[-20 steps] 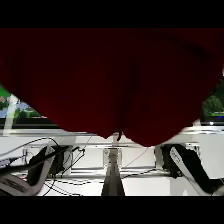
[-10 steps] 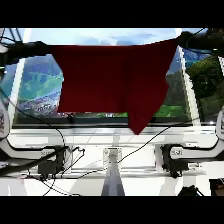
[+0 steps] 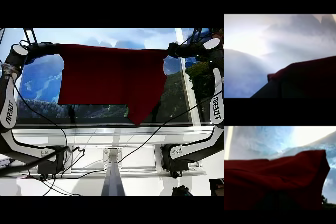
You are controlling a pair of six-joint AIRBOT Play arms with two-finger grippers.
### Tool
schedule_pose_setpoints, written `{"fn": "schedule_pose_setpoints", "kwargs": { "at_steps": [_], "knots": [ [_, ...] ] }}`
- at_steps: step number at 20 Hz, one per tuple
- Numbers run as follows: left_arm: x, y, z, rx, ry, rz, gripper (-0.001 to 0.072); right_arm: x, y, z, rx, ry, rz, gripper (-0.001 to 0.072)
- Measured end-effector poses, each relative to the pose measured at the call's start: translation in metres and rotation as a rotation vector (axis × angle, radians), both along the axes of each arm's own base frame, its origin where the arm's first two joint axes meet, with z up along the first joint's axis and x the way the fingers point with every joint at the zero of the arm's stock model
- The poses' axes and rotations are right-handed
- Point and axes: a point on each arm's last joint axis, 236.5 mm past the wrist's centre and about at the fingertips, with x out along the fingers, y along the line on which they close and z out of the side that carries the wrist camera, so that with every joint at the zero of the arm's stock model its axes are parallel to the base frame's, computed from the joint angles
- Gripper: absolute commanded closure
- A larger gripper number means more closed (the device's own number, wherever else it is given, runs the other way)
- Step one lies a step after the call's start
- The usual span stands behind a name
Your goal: Fold the clothes and pants, and hang the long-sleeved shirts on hangers.
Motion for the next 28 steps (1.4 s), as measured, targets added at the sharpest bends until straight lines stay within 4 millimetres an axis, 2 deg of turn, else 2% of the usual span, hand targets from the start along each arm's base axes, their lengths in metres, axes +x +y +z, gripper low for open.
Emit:
{"fn": "schedule_pose_setpoints", "kwargs": {
  "at_steps": [3,4,5,6,7,9,10,11,12,13,15,17,20,21,23,24,28],
  "knots": [
    [-0.025,-0.006,-0.035,0.023,0.144,-0.090,0.0690,-0.018,0.006,-0.021,-0.031,0.077,0.050,0.0698],
    [-0.034,-0.008,-0.043,0.023,0.186,-0.114,0.0625,-0.024,0.007,-0.027,-0.039,0.105,0.068,0.0609],
    [-0.043,-0.010,-0.051,0.024,0.228,-0.140,0.0388,-0.031,0.008,-0.032,-0.045,0.128,0.084,0.0368],
    [-0.049,-0.011,-0.057,0.027,0.258,-0.160,0.0117,-0.035,0.008,-0.035,-0.051,0.147,0.096,0.0297],
    [-0.056,-0.013,-0.060,0.026,0.284,-0.175,0.0122,-0.041,0.008,-0.038,-0.058,0.168,0.110,0.0332],
    [-0.067,-0.014,-0.060,0.012,0.330,-0.186,0.0353,-0.052,0.006,-0.042,-0.068,0.207,0.131,0.0552],
    [-0.073,-0.015,-0.055,0.000,0.345,-0.190,0.0391,-0.059,0.004,-0.042,-0.071,0.231,0.141,0.0550],
    [-0.079,-0.015,-0.050,-0.006,0.359,-0.194,0.0392,-0.066,-0.001,-0.042,-0.076,0.254,0.148,0.0550],
    [-0.088,-0.012,-0.043,-0.002,0.378,-0.203,0.0492,-0.074,-0.005,-0.042,-0.077,0.279,0.153,0.0552],
    [-0.095,-0.008,-0.034,0.003,0.388,-0.203,0.0676,-0.084,-0.009,-0.041,-0.069,0.310,0.162,0.0601],
    [-0.111,0.006,-0.015,0.034,0.401,-0.199,0.0695,-0.110,-0.020,-0.039,-0.043,0.388,0.176,0.0620],
    [-0.123,0.024,0.006,0.058,0.394,-0.169,0.0695,-0.144,-0.026,-0.038,0.005,0.479,0.192,0.0620],
    [-0.145,0.053,0.023,0.061,0.421,-0.122,0.0696,-0.200,-0.017,-0.043,0.114,0.586,0.206,0.0619],
    [-0.157,0.061,0.023,0.044,0.450,-0.109,0.0697,-0.218,-0.008,-0.047,0.154,0.611,0.213,0.0609],
    [-0.181,0.073,0.017,-0.021,0.500,-0.075,0.0697,-0.251,0.012,-0.058,0.236,0.654,0.211,0.0402],
    [-0.192,0.076,0.015,-0.072,0.515,-0.055,0.0697,-0.263,0.022,-0.065,0.273,0.662,0.196,0.0374],
    [-0.237,0.081,-0.006,-0.257,0.558,0.026,0.0687,-0.293,0.053,-0.100,0.394,0.685,0.080,0.0374]
  ]
}}
